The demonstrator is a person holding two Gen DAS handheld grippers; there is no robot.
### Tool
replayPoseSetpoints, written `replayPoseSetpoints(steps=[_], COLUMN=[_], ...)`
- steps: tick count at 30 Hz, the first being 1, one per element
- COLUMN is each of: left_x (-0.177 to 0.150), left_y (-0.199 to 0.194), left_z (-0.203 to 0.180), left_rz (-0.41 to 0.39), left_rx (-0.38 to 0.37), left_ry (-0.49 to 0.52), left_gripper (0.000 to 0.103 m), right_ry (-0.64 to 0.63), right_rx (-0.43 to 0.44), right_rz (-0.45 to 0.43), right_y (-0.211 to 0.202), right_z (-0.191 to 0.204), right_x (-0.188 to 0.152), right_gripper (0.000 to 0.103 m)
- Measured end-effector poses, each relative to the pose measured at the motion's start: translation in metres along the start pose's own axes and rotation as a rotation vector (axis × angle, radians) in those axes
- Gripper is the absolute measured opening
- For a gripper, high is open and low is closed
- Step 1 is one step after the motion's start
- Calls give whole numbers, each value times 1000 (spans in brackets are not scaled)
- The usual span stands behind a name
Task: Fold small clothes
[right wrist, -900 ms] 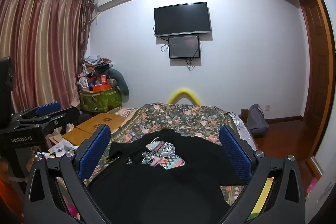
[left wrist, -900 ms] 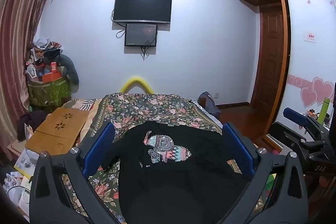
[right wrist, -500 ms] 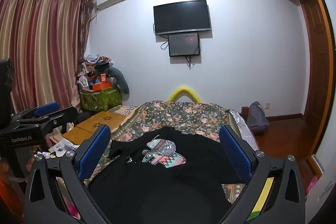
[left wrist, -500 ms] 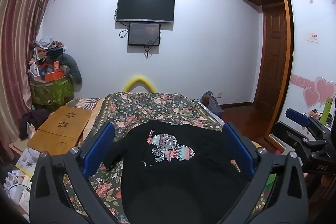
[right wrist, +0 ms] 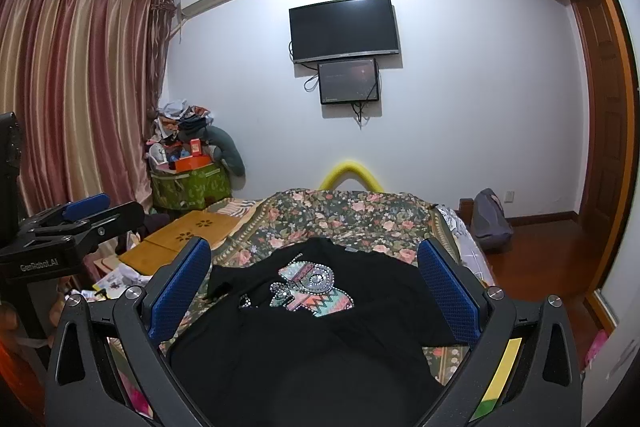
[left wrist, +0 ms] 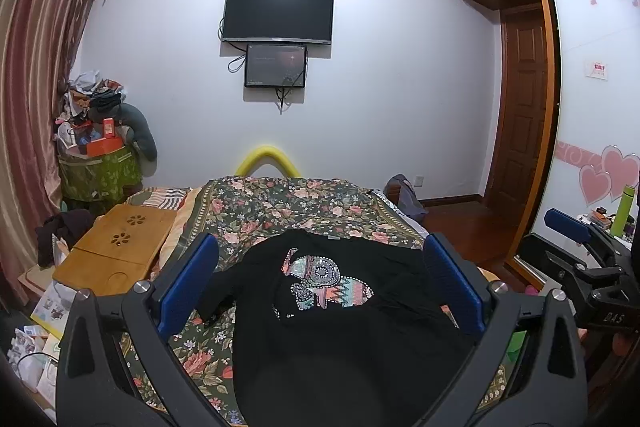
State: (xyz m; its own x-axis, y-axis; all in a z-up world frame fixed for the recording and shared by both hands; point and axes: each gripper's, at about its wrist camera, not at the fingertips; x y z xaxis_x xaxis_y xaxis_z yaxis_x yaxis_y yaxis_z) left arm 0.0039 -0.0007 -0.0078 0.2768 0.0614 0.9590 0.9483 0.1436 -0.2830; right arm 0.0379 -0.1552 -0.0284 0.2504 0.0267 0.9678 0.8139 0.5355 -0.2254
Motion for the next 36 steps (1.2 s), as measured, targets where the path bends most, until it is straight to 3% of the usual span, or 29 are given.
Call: replayPoseSetpoints(steps=[36], left_x=[1], left_y=[3], left_z=[3], left_rz=[5], left_rx=[-4], left_ry=[-4], left_gripper=[103], right_ry=[16], right_rx=[-11], right_rz=[11], right_y=[-4], right_z=[-8], right_x=[5], right_gripper=[103])
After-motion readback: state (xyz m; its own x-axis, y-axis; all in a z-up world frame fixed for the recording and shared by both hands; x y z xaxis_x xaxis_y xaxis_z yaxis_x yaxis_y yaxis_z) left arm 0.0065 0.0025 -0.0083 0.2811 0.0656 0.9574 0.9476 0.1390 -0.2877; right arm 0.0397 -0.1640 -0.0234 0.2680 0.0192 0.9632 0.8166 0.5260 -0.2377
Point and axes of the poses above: each gripper's, at about its wrist camera, not at the fingertips, and y roughly the way its jaws point, z to its left, x to its top, and after that the axes turned 7 degrees about x, right-handed
